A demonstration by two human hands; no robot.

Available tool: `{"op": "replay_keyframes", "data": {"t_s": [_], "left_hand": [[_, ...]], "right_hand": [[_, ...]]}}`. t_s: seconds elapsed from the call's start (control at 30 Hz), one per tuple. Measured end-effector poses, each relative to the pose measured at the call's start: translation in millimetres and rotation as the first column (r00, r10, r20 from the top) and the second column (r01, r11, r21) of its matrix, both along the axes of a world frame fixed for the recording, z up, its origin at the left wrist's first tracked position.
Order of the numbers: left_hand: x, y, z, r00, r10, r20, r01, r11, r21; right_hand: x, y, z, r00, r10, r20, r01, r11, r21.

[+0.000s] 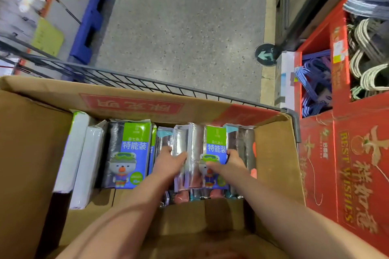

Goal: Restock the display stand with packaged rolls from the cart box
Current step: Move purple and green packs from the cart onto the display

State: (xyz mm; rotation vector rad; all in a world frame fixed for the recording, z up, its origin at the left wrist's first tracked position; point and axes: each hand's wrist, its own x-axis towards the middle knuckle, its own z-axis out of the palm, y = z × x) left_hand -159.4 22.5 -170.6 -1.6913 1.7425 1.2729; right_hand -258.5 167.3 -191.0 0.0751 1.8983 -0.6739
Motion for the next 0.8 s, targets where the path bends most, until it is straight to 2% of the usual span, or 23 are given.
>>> {"op": "replay_keyframes", "data": {"t_s": [0.13,0.23,0.37,0.43,0.53,0.7,0.8], "left_hand": [[2,5,1,0.989,0.145,-0.007,-0.143,0.984,0.109],[5,11,-4,0.994,0.111,0.0,-0.111,0.992,0.065],[-2,14,-5,0.977,0.207,-0.049,-0.204,0.977,0.061],[-10,19,-4,0.972,0.219,-0.08,-0.211,0.972,0.103],[-18,29,-3,0.988,0.121,-0.095,-0.116,0.991,0.064],[-18,40,3,0.987,0.051,-0.152,-0.046,0.998,0.039],[-5,38,21,0.974,0.026,-0.227,-0.006,0.996,0.089]], "right_hand": [[7,6,4,0.988,-0.088,0.124,0.092,0.995,-0.028],[10,14,16,0.955,-0.186,0.229,0.211,0.973,-0.091],[12,26,25,0.88,-0.387,0.275,0.434,0.89,-0.139],[15,32,22,0.842,-0.475,0.256,0.52,0.841,-0.147],[14,48,27,0.804,-0.565,0.186,0.592,0.792,-0.149],[25,86,35,0.832,-0.551,0.067,0.555,0.824,-0.117],[42,100,47,0.789,-0.613,0.045,0.613,0.78,-0.13]]}}
